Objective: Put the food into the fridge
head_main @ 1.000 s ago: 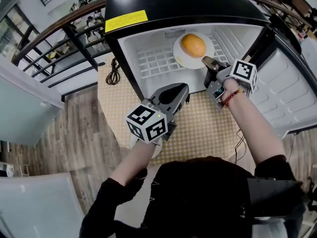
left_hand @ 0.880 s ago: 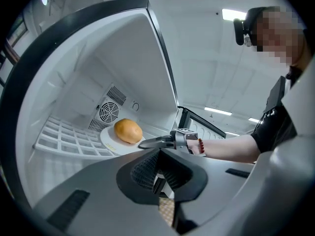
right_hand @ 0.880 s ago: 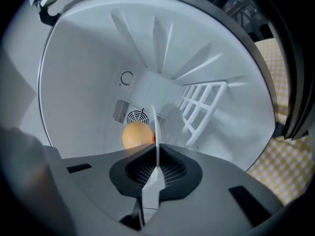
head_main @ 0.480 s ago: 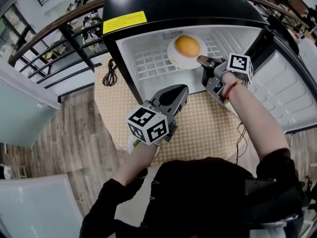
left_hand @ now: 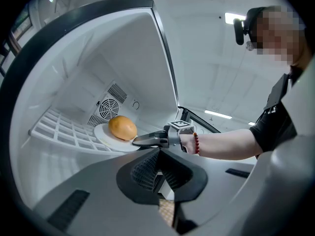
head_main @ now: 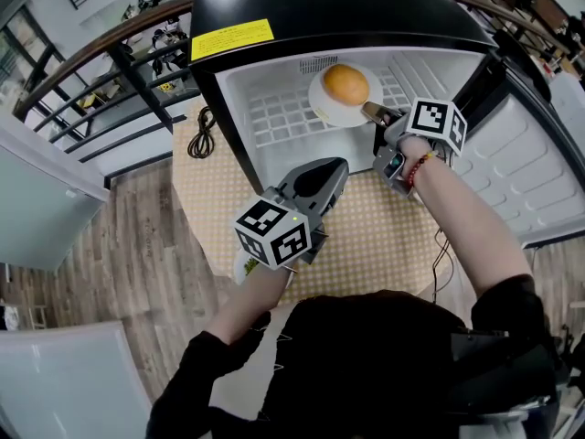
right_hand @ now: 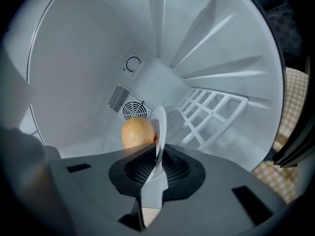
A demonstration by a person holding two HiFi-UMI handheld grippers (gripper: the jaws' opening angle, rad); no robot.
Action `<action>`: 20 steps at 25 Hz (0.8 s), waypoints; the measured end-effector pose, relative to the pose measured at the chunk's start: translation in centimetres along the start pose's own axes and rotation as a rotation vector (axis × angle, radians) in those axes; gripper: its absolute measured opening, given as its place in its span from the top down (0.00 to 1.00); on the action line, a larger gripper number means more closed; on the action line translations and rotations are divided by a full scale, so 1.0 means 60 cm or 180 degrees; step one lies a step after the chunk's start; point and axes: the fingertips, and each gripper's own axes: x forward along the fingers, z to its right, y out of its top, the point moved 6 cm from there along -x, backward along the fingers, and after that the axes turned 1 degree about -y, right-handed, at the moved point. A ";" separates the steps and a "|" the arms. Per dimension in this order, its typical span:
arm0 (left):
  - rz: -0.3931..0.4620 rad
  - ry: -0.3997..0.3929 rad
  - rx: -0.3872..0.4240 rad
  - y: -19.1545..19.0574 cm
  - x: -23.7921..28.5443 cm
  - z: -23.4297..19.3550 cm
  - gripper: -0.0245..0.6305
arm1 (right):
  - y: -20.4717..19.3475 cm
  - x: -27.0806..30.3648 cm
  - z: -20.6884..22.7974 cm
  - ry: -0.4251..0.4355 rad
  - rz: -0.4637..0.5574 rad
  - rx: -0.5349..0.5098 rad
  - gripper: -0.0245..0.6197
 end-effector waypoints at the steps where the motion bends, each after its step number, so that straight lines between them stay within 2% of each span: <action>1: -0.0001 -0.0006 0.0001 0.000 0.000 0.000 0.94 | 0.000 0.000 -0.001 -0.0025 0.0007 -0.0056 0.91; 9: -0.0005 -0.0042 0.0018 0.003 0.003 0.002 0.94 | 0.001 -0.001 -0.018 -0.0237 0.0049 -0.0562 0.87; 20: -0.0008 -0.0037 0.0000 -0.001 -0.003 -0.001 0.94 | 0.006 -0.001 -0.023 -0.0444 0.0069 -0.0979 0.83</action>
